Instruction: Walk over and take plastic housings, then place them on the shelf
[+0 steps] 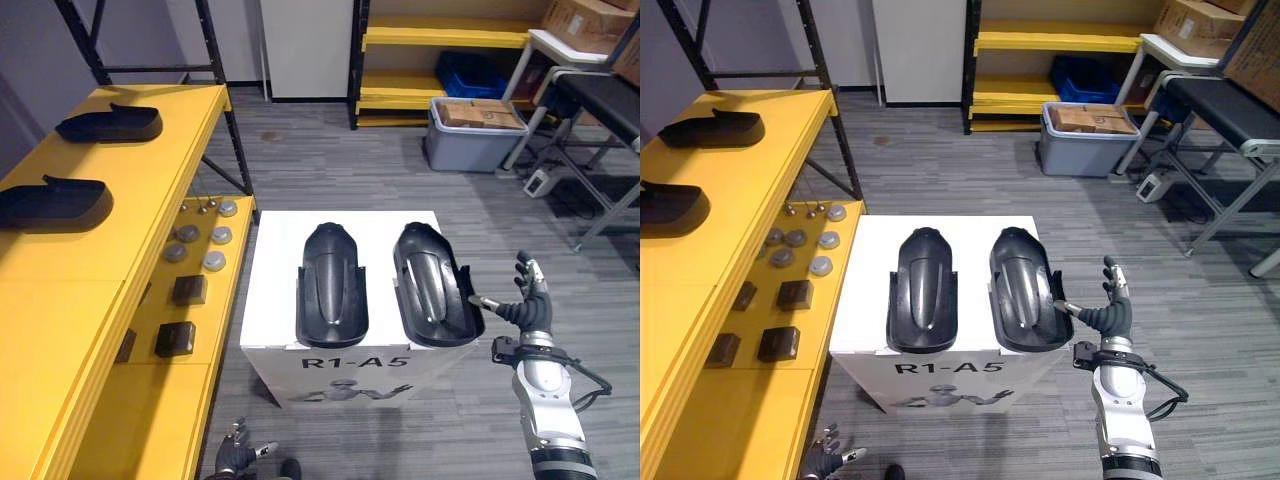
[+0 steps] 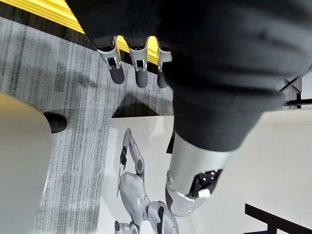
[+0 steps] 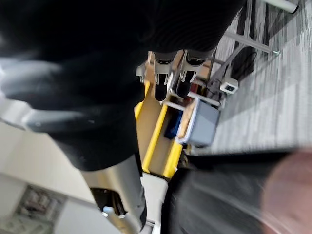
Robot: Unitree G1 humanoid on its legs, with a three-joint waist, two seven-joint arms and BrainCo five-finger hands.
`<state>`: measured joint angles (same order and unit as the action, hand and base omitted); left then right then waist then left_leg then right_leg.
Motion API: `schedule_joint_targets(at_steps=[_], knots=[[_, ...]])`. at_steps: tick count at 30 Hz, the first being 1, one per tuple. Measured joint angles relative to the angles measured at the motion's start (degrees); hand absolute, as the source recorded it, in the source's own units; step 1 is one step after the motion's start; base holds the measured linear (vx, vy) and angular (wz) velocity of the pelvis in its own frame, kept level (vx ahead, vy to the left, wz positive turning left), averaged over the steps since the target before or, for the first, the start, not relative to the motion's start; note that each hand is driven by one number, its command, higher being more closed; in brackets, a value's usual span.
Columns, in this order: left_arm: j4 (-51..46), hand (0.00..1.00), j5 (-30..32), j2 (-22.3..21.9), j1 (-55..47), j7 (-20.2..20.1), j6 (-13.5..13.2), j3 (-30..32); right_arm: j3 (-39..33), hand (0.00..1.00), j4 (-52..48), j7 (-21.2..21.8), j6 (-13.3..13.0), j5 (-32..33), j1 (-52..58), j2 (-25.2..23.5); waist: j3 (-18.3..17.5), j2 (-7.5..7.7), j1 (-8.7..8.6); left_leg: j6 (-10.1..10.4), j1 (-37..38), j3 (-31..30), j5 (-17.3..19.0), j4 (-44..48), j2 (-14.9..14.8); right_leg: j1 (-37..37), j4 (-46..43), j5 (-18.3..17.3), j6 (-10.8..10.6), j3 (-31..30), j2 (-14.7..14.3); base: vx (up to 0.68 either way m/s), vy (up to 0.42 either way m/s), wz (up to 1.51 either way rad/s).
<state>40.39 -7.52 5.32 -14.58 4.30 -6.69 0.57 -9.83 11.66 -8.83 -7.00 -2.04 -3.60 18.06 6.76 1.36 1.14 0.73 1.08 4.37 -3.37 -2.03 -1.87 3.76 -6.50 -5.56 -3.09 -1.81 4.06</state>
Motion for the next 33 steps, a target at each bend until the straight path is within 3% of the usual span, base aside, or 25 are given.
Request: schedule_joint_targets(at_steps=[9, 17, 23, 24, 32, 33], knots=[[0.0, 0.00, 0.1, -0.3, 0.3, 0.2, 0.0, -0.3, 1.0, 0.00, 8.6, -2.9, 5.5, -12.9, -3.1, -3.0, 1.0, -0.94, 0.39, -0.2, 0.1, -1.4, -2.5, -3.2, 1.1, 0.1, 1.7, -0.4, -0.5, 0.9, 0.8, -0.07, 0.010, 0.06], [-0.8, 0.00, 0.1, -0.5, 0.6, 0.7, 0.1, -1.1, -3.3, 0.00, 15.9, -9.6, 8.5, -16.5, -8.0, -7.5, 2.2, -1.08, 0.55, -0.2, -0.5, -2.7, -2.6, -3.2, 1.5, 0.2, 2.4, -0.7, -1.0, 1.8, 1.1, -0.02, 0.004, 0.07], [-0.8, 0.00, 0.0, -0.4, 1.2, 1.8, 0.1, -2.3, -4.8, 0.00, 19.0, -12.7, 8.5, -13.2, -10.9, -8.6, 2.5, -0.69, 0.66, -0.6, -0.9, -2.8, -2.8, -3.1, 1.8, 0.6, 3.2, -0.4, -0.8, 2.3, 1.3, 0.04, 0.002, 0.03], [-0.8, 0.00, 0.0, -0.4, 1.2, 1.8, 0.1, -2.3, -5.5, 1.00, 19.7, -12.7, 8.4, -11.7, -11.7, -9.3, 2.6, -0.67, 0.65, -0.5, -0.7, -2.8, -2.8, -3.2, 1.7, 0.9, 3.2, -0.4, -0.7, 2.3, 1.3, 0.00, 0.000, 0.00], [-0.7, 0.00, -0.3, -0.3, 1.5, 1.7, 0.3, -3.2, -5.9, 1.00, 25.3, -12.4, 5.5, 3.0, -14.6, -7.8, 3.1, -0.81, 1.10, 0.1, 0.6, -1.8, -2.2, -3.3, 1.4, 2.1, 4.0, -0.4, -0.7, 1.9, 1.1, -0.01, -0.009, -0.07], [-0.7, 0.00, -0.8, -0.2, 1.5, 1.6, 0.6, -3.4, -5.9, 1.00, 27.4, -11.7, 3.9, 11.9, -14.7, -6.6, 3.3, -0.78, 1.06, 0.4, 0.9, -1.1, -2.0, -3.3, 1.0, 2.3, 4.1, -0.4, -0.7, 1.2, 0.7, -0.02, -0.023, -0.20]])
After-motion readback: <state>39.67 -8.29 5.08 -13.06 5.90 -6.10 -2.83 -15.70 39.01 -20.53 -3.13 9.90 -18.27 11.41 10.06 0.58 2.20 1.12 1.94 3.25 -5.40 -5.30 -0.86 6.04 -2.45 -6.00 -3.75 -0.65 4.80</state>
